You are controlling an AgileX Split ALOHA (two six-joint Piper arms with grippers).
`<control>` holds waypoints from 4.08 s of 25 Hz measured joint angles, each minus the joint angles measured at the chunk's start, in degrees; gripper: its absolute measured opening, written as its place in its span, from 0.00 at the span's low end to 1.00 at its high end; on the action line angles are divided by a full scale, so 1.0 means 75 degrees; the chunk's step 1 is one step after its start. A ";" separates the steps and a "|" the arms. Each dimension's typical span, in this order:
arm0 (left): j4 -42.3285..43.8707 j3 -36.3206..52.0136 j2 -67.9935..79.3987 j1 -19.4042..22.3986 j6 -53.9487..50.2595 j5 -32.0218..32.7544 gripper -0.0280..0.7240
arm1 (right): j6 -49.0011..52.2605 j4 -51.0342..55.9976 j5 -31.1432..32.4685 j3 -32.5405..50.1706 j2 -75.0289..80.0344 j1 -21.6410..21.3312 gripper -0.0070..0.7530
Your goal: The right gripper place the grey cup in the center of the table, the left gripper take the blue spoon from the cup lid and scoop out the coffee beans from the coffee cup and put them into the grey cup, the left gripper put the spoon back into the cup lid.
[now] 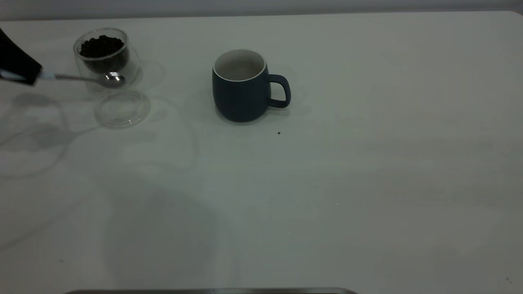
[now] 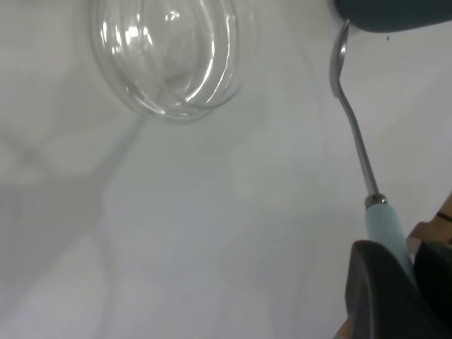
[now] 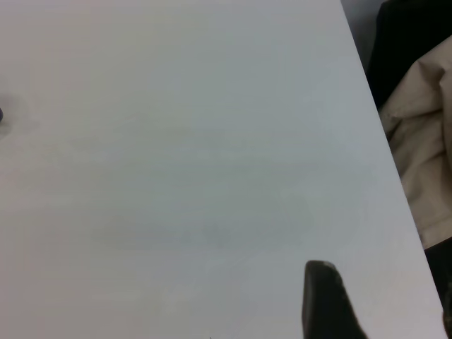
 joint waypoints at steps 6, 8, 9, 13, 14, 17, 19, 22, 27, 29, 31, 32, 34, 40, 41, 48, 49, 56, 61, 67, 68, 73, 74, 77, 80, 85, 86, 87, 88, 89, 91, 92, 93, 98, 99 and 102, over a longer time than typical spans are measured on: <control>-0.0550 0.0000 0.0694 0.0000 0.0152 -0.0562 0.21 | 0.0000 0.0000 0.0000 0.0000 0.0000 0.0000 0.49; -0.0764 -0.0026 0.0830 0.0000 0.0303 -0.0681 0.21 | 0.0000 0.0000 0.0000 0.0000 0.0000 0.0000 0.49; -0.0876 -0.0024 0.0867 0.0000 0.0364 -0.0699 0.21 | 0.0000 0.0000 0.0000 0.0000 0.0000 0.0000 0.49; -0.0958 -0.0024 0.0890 0.0000 0.0488 -0.1002 0.21 | 0.0000 0.0000 0.0000 0.0000 0.0000 0.0000 0.49; -0.0963 -0.0030 0.0890 0.0000 0.0488 -0.1096 0.21 | 0.0000 0.0000 0.0000 0.0000 0.0000 0.0000 0.49; -0.0977 -0.0030 0.0890 0.0000 0.0488 -0.1298 0.21 | 0.0000 0.0000 0.0000 0.0000 0.0000 0.0000 0.49; -0.0984 -0.0030 0.0909 0.0000 0.0489 -0.1365 0.21 | 0.0000 0.0000 0.0000 0.0000 0.0000 0.0000 0.49; -0.0993 -0.0054 0.1024 0.0000 0.0495 -0.1371 0.21 | 0.0000 0.0000 0.0000 0.0000 0.0000 0.0000 0.49; -0.1082 -0.0078 0.1362 0.0000 0.0520 -0.1253 0.21 | 0.0000 0.0000 0.0000 0.0000 0.0000 0.0000 0.49; -0.1131 -0.0078 0.1425 0.0000 0.0538 -0.1228 0.21 | 0.0000 0.0000 0.0000 0.0000 0.0000 0.0000 0.49; -0.1175 -0.0078 0.1459 0.0000 0.0604 -0.1228 0.21 | 0.0000 0.0000 0.0000 0.0000 0.0000 0.0000 0.49; -0.1175 -0.0078 0.1460 0.0000 0.0639 -0.1228 0.21 | 0.0000 0.0000 0.0000 0.0000 0.0000 0.0000 0.49; -0.1183 -0.0078 0.1460 0.0000 0.0676 -0.1228 0.21 | 0.0000 0.0000 0.0000 0.0000 0.0000 0.0000 0.49; -0.1191 -0.0078 0.1460 0.0000 0.0700 -0.1337 0.21 | 0.0000 0.0000 0.0000 0.0000 0.0000 0.0000 0.49; -0.1196 -0.0078 0.1460 0.0000 0.0707 -0.1353 0.21 | 0.0000 0.0000 0.0000 0.0000 0.0000 0.0000 0.49; -0.1209 -0.0078 0.1460 0.0000 0.0744 -0.1497 0.22 | 0.0000 0.0000 0.0000 0.0000 0.0000 0.0000 0.49; -0.1209 -0.0078 0.1460 0.0000 0.0744 -0.1529 0.23 | 0.0000 0.0000 0.0000 0.0000 0.0000 0.0000 0.49; -0.1201 -0.0078 0.1484 0.0000 0.0709 -0.1870 0.38 | 0.0000 0.0000 0.0000 0.0000 0.0000 0.0000 0.49; -0.1185 -0.0078 0.1531 0.0000 0.0692 -0.1953 0.49 | 0.0000 0.0000 0.0000 0.0000 0.0000 0.0000 0.49; -0.1185 -0.0086 0.1516 0.0000 0.0686 -0.1962 0.51 | 0.0000 0.0000 0.0000 0.0000 0.0000 0.0000 0.49; -0.1178 -0.0110 0.1516 0.0000 0.0686 -0.1962 0.51 | 0.0000 0.0000 0.0000 0.0000 0.0000 0.0000 0.49; -0.1162 -0.0443 0.1511 0.0000 0.0653 -0.1729 0.51 | 0.0000 0.0000 0.0000 0.0000 0.0000 0.0000 0.49; -0.1162 -0.0533 0.1511 0.0000 0.0600 -0.1682 0.52 | 0.0000 0.0000 0.0000 0.0000 0.0000 0.0000 0.49; -0.1162 -0.0744 0.1511 0.0000 0.0415 -0.1478 0.52 | 0.0000 0.0000 0.0000 0.0000 0.0000 0.0000 0.49; -0.1145 -0.0890 0.1511 0.0000 0.0356 -0.1347 0.52 | 0.0000 0.0000 0.0000 0.0000 0.0000 0.0000 0.49; -0.1085 -0.0943 0.1433 0.0008 0.0340 -0.1368 0.52 | 0.0000 0.0000 0.0000 0.0000 0.0000 0.0000 0.49; -0.1085 -0.0952 0.1384 0.0014 0.0333 -0.1383 0.52 | 0.0000 0.0000 0.0000 0.0000 0.0000 0.0000 0.49; -0.1095 -0.0991 0.1329 0.0025 0.0335 -0.1402 0.52 | 0.0000 0.0000 0.0000 0.0000 0.0000 0.0000 0.49; -0.1176 -0.1033 0.1269 0.0048 0.0335 -0.1400 0.52 | 0.0000 0.0000 0.0000 0.0000 0.0000 0.0000 0.49; -0.1349 -0.1077 0.1180 0.0081 0.0335 -0.1346 0.52 | 0.0000 0.0000 0.0000 0.0000 0.0000 0.0000 0.49; -0.1969 -0.1123 0.0960 0.0134 0.0332 -0.1154 0.52 | 0.0000 0.0000 0.0000 0.0000 0.0000 0.0000 0.49; -0.2389 -0.1157 0.0868 0.0169 0.0332 -0.1015 0.52 | 0.0000 0.0000 0.0000 0.0000 0.0000 0.0000 0.49; -0.2815 -0.1167 0.0739 0.0182 0.0332 -0.0852 0.52 | 0.0000 0.0000 0.0000 0.0000 0.0000 0.0000 0.49; -0.4023 -0.1223 -0.0226 0.0184 0.0451 -0.0156 0.52 | 0.0000 0.0000 0.0000 0.0000 0.0000 0.0000 0.49; -0.4040 -0.1223 -0.0453 0.0184 0.0457 -0.0138 0.52 | 0.0000 0.0000 0.0000 0.0000 0.0000 0.0000 0.49; -0.3591 -0.1223 -0.1373 0.0184 0.0247 -0.0263 0.51 | 0.0000 0.0000 0.0000 0.0000 0.0000 0.0000 0.49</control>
